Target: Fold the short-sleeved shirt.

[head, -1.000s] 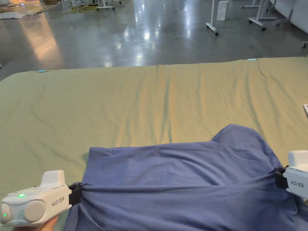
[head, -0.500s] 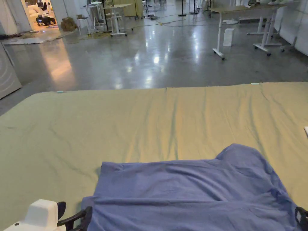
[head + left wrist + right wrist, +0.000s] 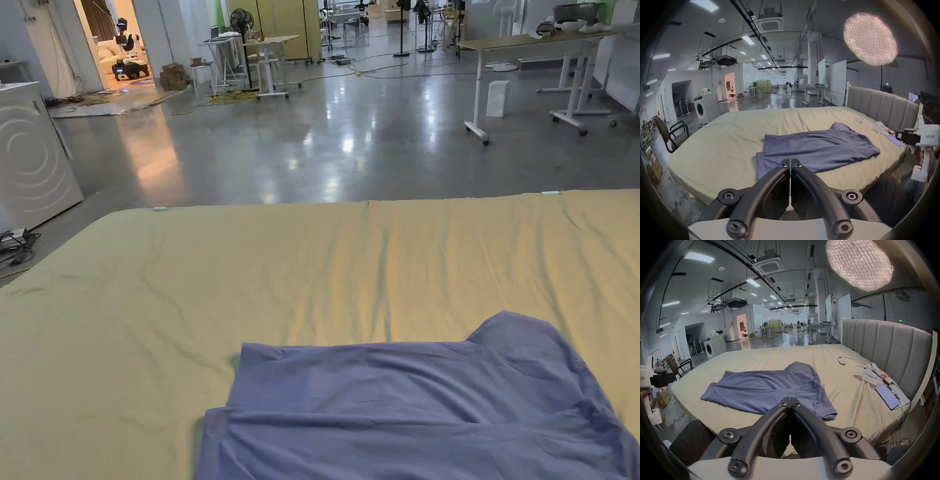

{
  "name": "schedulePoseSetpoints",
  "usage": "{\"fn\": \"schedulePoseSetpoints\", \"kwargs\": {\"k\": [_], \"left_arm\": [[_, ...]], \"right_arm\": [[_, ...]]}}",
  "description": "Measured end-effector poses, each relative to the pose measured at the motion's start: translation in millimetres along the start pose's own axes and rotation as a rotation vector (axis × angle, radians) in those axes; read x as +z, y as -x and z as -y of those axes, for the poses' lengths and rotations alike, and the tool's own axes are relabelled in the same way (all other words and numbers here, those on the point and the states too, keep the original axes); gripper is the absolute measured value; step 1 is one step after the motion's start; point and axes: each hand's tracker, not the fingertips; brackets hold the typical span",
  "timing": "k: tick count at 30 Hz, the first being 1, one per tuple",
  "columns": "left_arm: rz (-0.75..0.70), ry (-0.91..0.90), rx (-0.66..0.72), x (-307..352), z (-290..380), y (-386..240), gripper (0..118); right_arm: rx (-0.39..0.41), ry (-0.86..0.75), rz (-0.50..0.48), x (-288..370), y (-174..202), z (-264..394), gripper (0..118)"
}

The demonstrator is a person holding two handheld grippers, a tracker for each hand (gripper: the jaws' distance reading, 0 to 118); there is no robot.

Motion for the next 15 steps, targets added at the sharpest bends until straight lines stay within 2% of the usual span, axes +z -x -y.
{"fn": "schedulePoseSetpoints", "kwargs": {"k": [6, 10, 13, 14, 15], "left_arm": [[-0.011, 0.055, 0.002, -13, 8, 9, 0], [-0.007, 0.090, 0.067, -30, 16, 29, 0], [-0.026, 0.146, 0.130, -62, 29, 53, 0], [-0.007, 0.163, 0.169, -75, 36, 65, 5], [0.018, 0.165, 0.220, -86, 42, 75, 18]], "right_arm": [[0.016, 0.018, -0.026, -1, 2, -2, 0], [-0.040, 0.044, -0.035, -4, -4, 0, 0], [-0.047, 0.069, -0.027, -8, -6, 6, 0], [-0.050, 0.080, -0.024, -9, -8, 9, 0], [-0.056, 0.090, -0.021, -10, -9, 11, 0]]}}
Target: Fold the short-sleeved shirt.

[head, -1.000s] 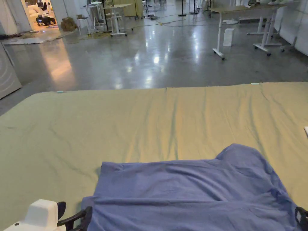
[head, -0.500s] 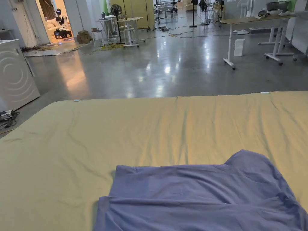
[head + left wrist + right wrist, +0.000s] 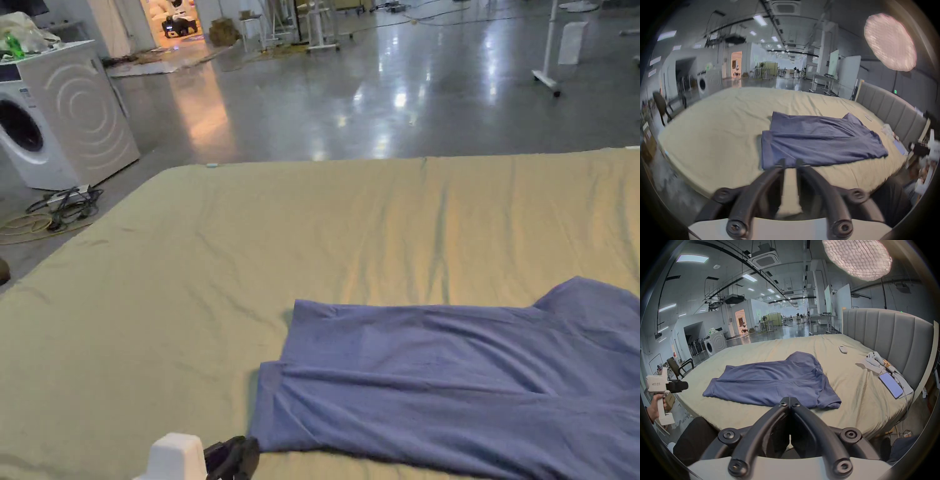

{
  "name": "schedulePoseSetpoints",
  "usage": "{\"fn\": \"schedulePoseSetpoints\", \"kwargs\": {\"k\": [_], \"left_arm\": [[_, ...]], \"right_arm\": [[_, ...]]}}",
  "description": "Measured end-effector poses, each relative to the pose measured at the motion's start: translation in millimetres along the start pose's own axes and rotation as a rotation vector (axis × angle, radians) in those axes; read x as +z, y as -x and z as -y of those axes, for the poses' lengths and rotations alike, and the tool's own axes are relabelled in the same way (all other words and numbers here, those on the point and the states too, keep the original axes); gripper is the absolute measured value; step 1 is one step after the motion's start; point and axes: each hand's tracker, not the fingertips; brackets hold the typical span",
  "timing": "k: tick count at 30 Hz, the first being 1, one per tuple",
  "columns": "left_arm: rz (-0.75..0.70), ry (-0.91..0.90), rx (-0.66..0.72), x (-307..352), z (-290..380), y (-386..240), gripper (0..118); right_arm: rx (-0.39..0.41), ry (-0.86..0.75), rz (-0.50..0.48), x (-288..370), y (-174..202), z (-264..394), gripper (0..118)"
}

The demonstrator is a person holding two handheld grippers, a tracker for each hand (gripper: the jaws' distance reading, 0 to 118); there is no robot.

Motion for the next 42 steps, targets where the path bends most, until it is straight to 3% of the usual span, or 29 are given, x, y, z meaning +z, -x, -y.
{"fn": "schedulePoseSetpoints", "kwargs": {"k": [1, 2, 3, 7, 13, 21, 27, 28, 29, 31, 32, 34, 37, 40, 41, 42], "left_arm": [[0.004, 0.000, 0.055, -15, 3, 12, 46], [-0.006, 0.023, 0.084, -32, 4, 21, 66], [-0.025, 0.044, 0.094, -45, 5, 26, 72], [-0.113, 0.156, 0.065, -98, 11, 44, 72], [-0.124, 0.204, 0.013, -127, 13, 44, 69], [-0.112, 0.235, -0.104, -128, 5, 7, 21], [-0.113, 0.314, -0.121, -139, -2, 16, 14], [-0.110, 0.317, -0.116, -139, -3, 17, 14], [-0.108, 0.320, -0.118, -139, -3, 17, 14], [-0.107, 0.320, -0.119, -138, 0, 16, 14], [-0.109, 0.318, -0.120, -138, 0, 16, 14], [-0.111, 0.312, -0.125, -137, 1, 15, 14], [-0.109, 0.319, -0.126, -137, -1, 11, 14], [-0.103, 0.325, -0.136, -139, 0, 12, 14], [-0.100, 0.324, -0.135, -139, 0, 12, 14], [-0.098, 0.322, -0.130, -138, 0, 13, 14]], "right_arm": [[-0.014, 0.013, 0.003, -3, -1, 2, 0], [-0.029, 0.024, 0.004, -5, -1, 3, 0], [-0.038, 0.032, 0.004, -7, -2, 4, 0], [-0.039, 0.061, 0.015, -11, -4, 7, 0], [-0.034, 0.098, 0.040, -12, -11, 12, 0], [-0.051, 0.138, 0.044, -12, -18, 23, 0], [-0.093, 0.145, 0.068, -19, -33, 24, 0], [-0.095, 0.145, 0.081, -23, -38, 23, 5], [-0.099, 0.147, 0.095, -28, -44, 22, 22], [-0.145, 0.158, 0.123, -43, -59, 20, 77], [-0.190, 0.175, 0.127, -55, -70, 21, 85], [-0.274, 0.162, 0.094, -76, -88, 22, 85], [-0.275, 0.177, 0.115, -113, -103, 18, 85], [-0.281, 0.190, 0.226, -152, -122, 29, 84], [-0.303, 0.218, 0.240, -163, -128, 34, 79], [-0.310, 0.256, 0.264, -171, -131, 37, 67]]}}
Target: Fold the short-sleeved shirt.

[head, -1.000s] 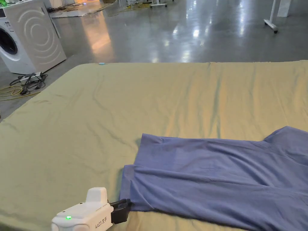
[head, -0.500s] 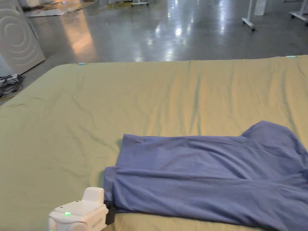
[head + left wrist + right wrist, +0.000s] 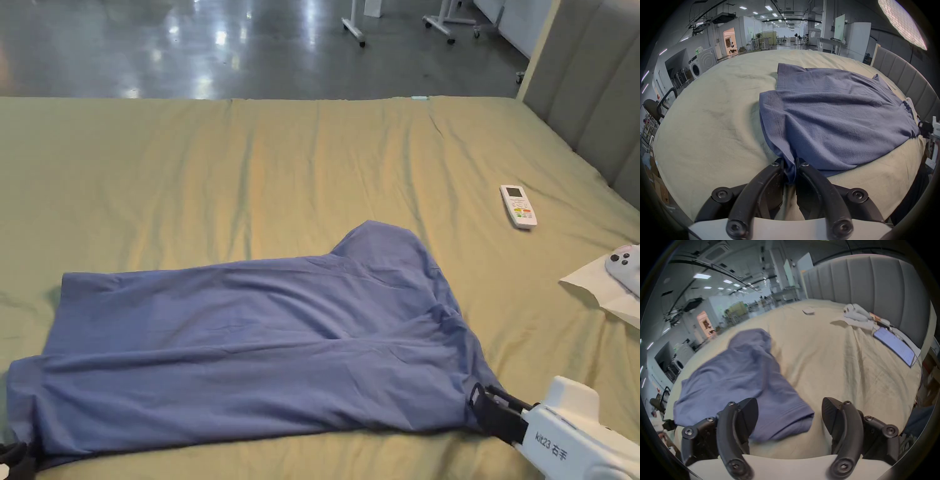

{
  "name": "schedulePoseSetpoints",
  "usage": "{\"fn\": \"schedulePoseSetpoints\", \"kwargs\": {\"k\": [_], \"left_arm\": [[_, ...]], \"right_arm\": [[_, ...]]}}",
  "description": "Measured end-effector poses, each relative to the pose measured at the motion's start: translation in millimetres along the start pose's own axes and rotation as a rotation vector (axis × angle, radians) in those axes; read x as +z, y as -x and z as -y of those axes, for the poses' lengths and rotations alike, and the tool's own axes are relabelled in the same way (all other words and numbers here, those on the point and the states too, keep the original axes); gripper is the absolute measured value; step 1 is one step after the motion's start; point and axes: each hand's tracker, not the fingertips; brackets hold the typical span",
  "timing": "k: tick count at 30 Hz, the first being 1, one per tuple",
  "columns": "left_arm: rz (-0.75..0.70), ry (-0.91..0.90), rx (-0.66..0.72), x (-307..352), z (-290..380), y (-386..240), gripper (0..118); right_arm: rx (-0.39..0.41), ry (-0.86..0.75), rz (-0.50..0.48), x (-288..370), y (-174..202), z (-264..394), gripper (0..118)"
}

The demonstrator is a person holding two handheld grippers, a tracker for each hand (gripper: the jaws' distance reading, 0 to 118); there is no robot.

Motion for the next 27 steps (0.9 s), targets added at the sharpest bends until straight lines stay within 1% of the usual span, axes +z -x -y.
{"fn": "schedulePoseSetpoints", "kwargs": {"k": [1, 2, 3, 4, 5, 6, 7, 8, 9, 10, 12, 15, 16, 18, 20, 22, 23, 24, 27], "left_arm": [[0.003, -0.003, 0.006, -4, 1, 6, 14], [0.005, -0.005, 0.012, -4, 1, 7, 14], [0.007, -0.007, 0.016, -4, 1, 6, 14], [0.006, -0.008, 0.017, -3, 2, 6, 14], [0.002, -0.010, 0.011, -6, 3, 9, 14], [-0.007, -0.013, -0.009, -6, 4, 6, 14], [-0.020, -0.015, -0.038, -6, 4, 4, 14], [-0.031, -0.013, -0.063, -5, 3, 2, 14], [-0.034, -0.009, -0.052, -8, 3, 3, 14], [-0.036, -0.012, -0.047, -5, 1, 4, 11], [-0.050, -0.091, -0.016, 14, 2, 6, 7], [-0.061, -0.062, 0.034, 40, 2, 3, 6], [-0.051, -0.087, 0.057, 48, 6, 3, 6], [-0.048, -0.103, 0.069, 64, 17, 0, 6], [-0.053, -0.117, 0.080, 81, 32, 1, 6], [-0.059, -0.113, 0.105, 97, 51, 5, 6], [-0.057, -0.108, 0.113, 104, 60, 8, 6], [-0.055, -0.113, 0.117, 112, 70, 10, 6], [-0.033, -0.097, 0.147, 118, 93, 20, 6]], "right_arm": [[-0.005, 0.027, 0.012, -9, -2, 2, 56], [-0.003, 0.032, 0.012, -15, -4, 6, 53], [0.039, 0.001, 0.026, -10, -2, 9, 44], [0.080, -0.021, 0.014, -5, 0, 9, 24], [0.104, -0.021, 0.012, -2, 2, 9, 16], [0.116, -0.022, 0.008, 4, 5, 10, 16], [0.128, -0.021, -0.003, 5, 7, 10, 14], [0.154, -0.022, 0.007, 5, 10, 9, 12], [0.196, -0.014, 0.023, 5, 13, 7, 11], [0.211, -0.025, 0.021, 8, 17, 4, 10], [0.209, -0.062, 0.011, 21, 16, -1, 9], [0.197, -0.115, 0.040, 46, 18, -5, 9], [0.188, -0.128, 0.057, 55, 18, -4, 9], [0.177, -0.128, 0.044, 72, 21, 2, 9], [0.182, -0.136, 0.044, 87, 17, 12, 9], [0.214, -0.135, 0.070, 101, 15, 25, 9], [0.214, -0.128, 0.071, 107, 10, 31, 9], [0.207, -0.123, 0.069, 112, 3, 37, 9], [0.152, -0.083, 0.060, 119, -14, 52, 9]]}}
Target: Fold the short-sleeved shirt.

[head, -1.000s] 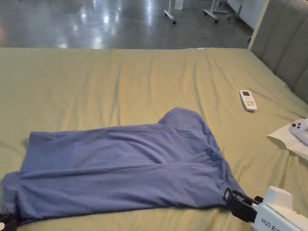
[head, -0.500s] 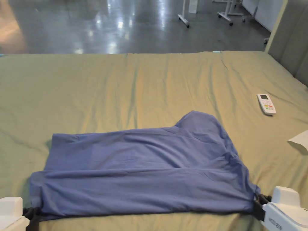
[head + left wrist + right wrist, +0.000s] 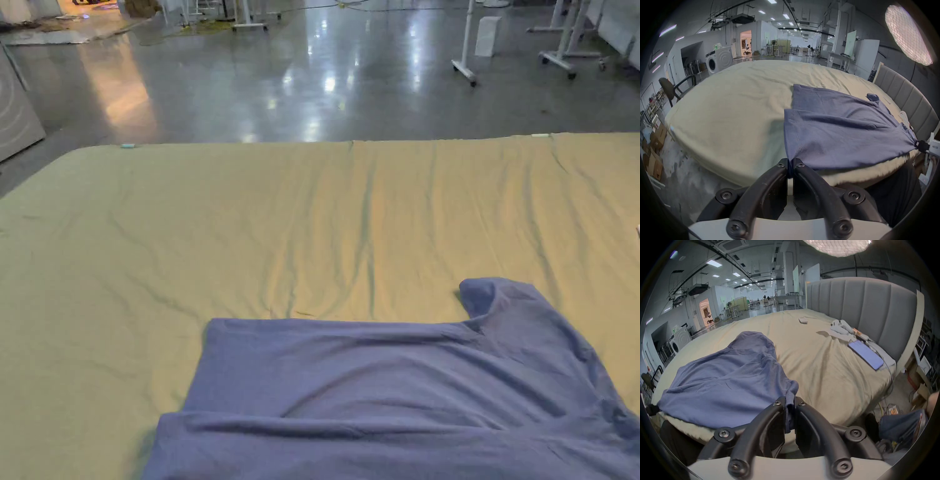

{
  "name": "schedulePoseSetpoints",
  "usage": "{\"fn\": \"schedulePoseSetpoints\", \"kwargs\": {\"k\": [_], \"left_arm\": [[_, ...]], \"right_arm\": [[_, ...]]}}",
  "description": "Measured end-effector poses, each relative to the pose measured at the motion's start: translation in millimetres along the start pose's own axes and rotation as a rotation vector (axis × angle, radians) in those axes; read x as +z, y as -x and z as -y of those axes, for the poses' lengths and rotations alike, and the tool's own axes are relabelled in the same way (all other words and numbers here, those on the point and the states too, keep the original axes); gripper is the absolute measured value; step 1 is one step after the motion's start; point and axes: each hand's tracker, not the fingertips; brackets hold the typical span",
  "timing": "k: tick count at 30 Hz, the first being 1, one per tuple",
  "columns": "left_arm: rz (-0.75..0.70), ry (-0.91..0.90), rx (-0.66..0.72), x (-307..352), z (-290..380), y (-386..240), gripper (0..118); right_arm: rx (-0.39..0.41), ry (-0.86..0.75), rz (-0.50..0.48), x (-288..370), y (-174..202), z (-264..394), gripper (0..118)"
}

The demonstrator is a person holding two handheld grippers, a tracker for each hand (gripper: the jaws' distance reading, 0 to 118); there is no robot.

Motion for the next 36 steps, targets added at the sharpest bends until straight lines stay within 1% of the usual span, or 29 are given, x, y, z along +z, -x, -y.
{"fn": "schedulePoseSetpoints", "kwargs": {"k": [2, 4, 5, 6, 7, 8, 9, 10, 11, 12, 15, 18, 21, 22, 23, 24, 25, 26, 27, 28, 29, 30, 31, 33, 35, 36], "left_arm": [[-0.011, 0.032, 0.013, 0, 7, 0, 5], [-0.012, 0.030, 0.003, -5, 17, 2, 6], [-0.014, 0.033, 0.007, -8, 19, 4, 10], [-0.017, 0.024, 0.025, -7, 19, -1, 21], [-0.002, 0.008, 0.060, -6, 20, 1, 40], [0.005, -0.006, 0.096, -3, 20, 3, 52], [0.007, -0.037, 0.122, 2, 20, 5, 52], [0.025, -0.081, 0.133, 9, 21, 7, 55], [0.039, -0.114, 0.124, 16, 18, 6, 59], [0.046, -0.144, 0.106, 26, 14, 2, 62], [0.044, -0.225, 0.012, 61, -6, -22, 64], [0.099, -0.335, -0.045, 89, -16, -41, 65], [0.149, -0.420, -0.099, 114, -30, -72, 65], [0.149, -0.436, -0.127, 120, -33, -82, 65], [0.140, -0.451, -0.150, 124, -35, -90, 64], [0.147, -0.463, -0.182, 127, -36, -99, 64], [0.157, -0.463, -0.200, 128, -38, -105, 60], [0.165, -0.463, -0.208, 128, -38, -110, 52], [0.184, -0.471, -0.225, 129, -37, -113, 35], [0.187, -0.479, -0.238, 128, -36, -116, 12], [0.170, -0.492, -0.255, 128, -36, -119, 11], [0.134, -0.491, -0.286, 120, -33, -122, 9], [0.141, -0.450, -0.298, 116, -33, -123, 1], [0.157, -0.441, -0.284, 112, -31, -122, 1], [0.204, -0.397, -0.270, 106, -33, -120, 1], [0.184, -0.399, -0.278, 103, -35, -118, 1]], "right_arm": [[-0.027, 0.017, -0.006, 0, -3, 6, 9], [-0.031, 0.021, -0.006, -5, 0, 12, 10], [-0.030, 0.021, -0.002, -8, 1, 14, 18], [-0.029, 0.019, 0.003, -12, 2, 17, 39], [-0.019, 0.030, 0.018, -16, 3, 18, 67], [-0.018, 0.038, 0.034, -16, 2, 19, 74], [-0.030, 0.034, 0.029, -12, 0, 20, 74], [-0.055, 0.014, 0.001, -4, -1, 18, 73], [-0.071, -0.013, -0.036, 6, -1, 16, 72], [-0.068, -0.038, -0.067, 16, 0, 14, 73], [0.025, -0.116, -0.100, 48, 10, 3, 73], [0.111, -0.192, -0.167, 79, 31, -7, 73], [0.167, -0.277, -0.231, 103, 54, -13, 73], [0.179, -0.295, -0.247, 109, 62, -15, 72], [0.181, -0.303, -0.261, 112, 67, -17, 68], [0.172, -0.309, -0.281, 115, 73, -18, 60], [0.162, -0.307, -0.301, 117, 77, -19, 42], [0.151, -0.303, -0.315, 118, 80, -20, 27], [0.137, -0.302, -0.326, 120, 84, -23, 18], [0.133, -0.299, -0.331, 119, 86, -22, 14], [0.127, -0.292, -0.339, 118, 88, -22, 10], [0.126, -0.279, -0.347, 115, 88, -20, 5], [0.128, -0.276, -0.347, 111, 88, -18, 2], [0.130, -0.261, -0.334, 107, 91, -16, 0], [0.124, -0.238, -0.346, 102, 88, -13, 0], [0.122, -0.234, -0.344, 101, 88, -13, 0]]}}
